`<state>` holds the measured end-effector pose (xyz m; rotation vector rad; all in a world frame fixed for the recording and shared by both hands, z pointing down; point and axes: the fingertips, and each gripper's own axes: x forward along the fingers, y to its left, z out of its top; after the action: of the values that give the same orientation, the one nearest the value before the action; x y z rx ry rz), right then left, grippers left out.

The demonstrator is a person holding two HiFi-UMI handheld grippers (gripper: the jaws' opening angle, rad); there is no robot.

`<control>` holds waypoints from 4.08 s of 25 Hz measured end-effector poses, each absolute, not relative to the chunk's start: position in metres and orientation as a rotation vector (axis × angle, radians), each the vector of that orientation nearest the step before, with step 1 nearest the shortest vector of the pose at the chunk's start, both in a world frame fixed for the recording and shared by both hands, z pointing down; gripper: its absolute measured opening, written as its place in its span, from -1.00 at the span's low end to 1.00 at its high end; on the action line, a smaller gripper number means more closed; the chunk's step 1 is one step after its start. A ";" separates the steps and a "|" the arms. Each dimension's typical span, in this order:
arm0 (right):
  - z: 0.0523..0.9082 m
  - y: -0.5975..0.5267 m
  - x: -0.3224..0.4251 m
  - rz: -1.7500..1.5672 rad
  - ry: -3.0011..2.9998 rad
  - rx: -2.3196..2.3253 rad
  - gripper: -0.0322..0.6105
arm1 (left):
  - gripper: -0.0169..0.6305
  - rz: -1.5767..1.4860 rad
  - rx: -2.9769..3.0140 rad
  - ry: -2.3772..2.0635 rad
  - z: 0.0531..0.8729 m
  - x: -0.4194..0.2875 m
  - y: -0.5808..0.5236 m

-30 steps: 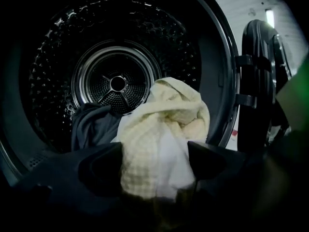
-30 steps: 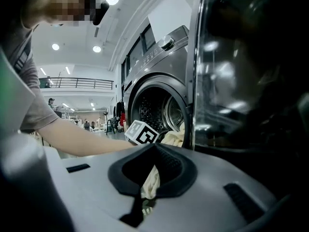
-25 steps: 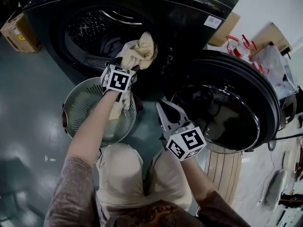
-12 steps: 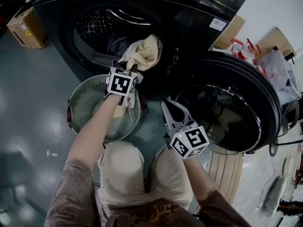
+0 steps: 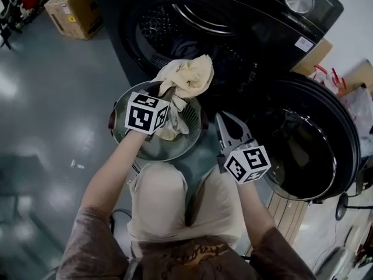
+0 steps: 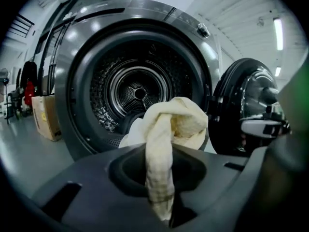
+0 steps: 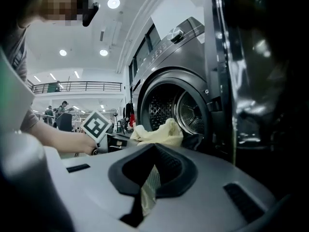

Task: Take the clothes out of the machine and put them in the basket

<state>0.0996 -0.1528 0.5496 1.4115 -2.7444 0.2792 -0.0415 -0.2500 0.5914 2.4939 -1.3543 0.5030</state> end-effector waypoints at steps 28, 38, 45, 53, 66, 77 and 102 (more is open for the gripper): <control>0.554 -0.162 0.067 0.367 -2.793 1.367 -0.91 | 0.28 0.485 2.530 -1.361 0.596 -0.061 -0.244; 0.552 -0.165 0.086 0.373 -2.738 1.469 -0.91 | 0.33 0.465 2.683 -1.322 0.602 -0.004 -0.346; 0.550 -0.159 0.099 0.423 -2.703 1.540 -0.91 | 0.36 0.574 2.688 -1.379 0.618 0.013 -0.419; 0.558 -0.156 0.112 0.437 -2.634 1.603 -0.91 | 0.41 0.671 2.627 -1.449 0.637 0.014 -0.465; 0.561 -0.151 0.110 0.435 -2.618 1.592 -0.91 | -0.75 0.735 2.526 -1.505 0.636 -0.009 -0.457; 0.561 -0.148 0.092 0.400 -2.680 1.491 -0.91 | -0.79 0.512 2.595 -1.422 0.585 -0.024 -0.368; 0.550 -0.165 0.019 0.384 -2.846 1.221 -0.91 | -0.83 0.349 2.486 -1.326 0.546 -0.119 -0.179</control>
<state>0.0185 -0.1648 0.5500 1.2207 -2.8463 0.3838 -0.1190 -0.1786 0.5459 2.4859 -1.3255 0.3489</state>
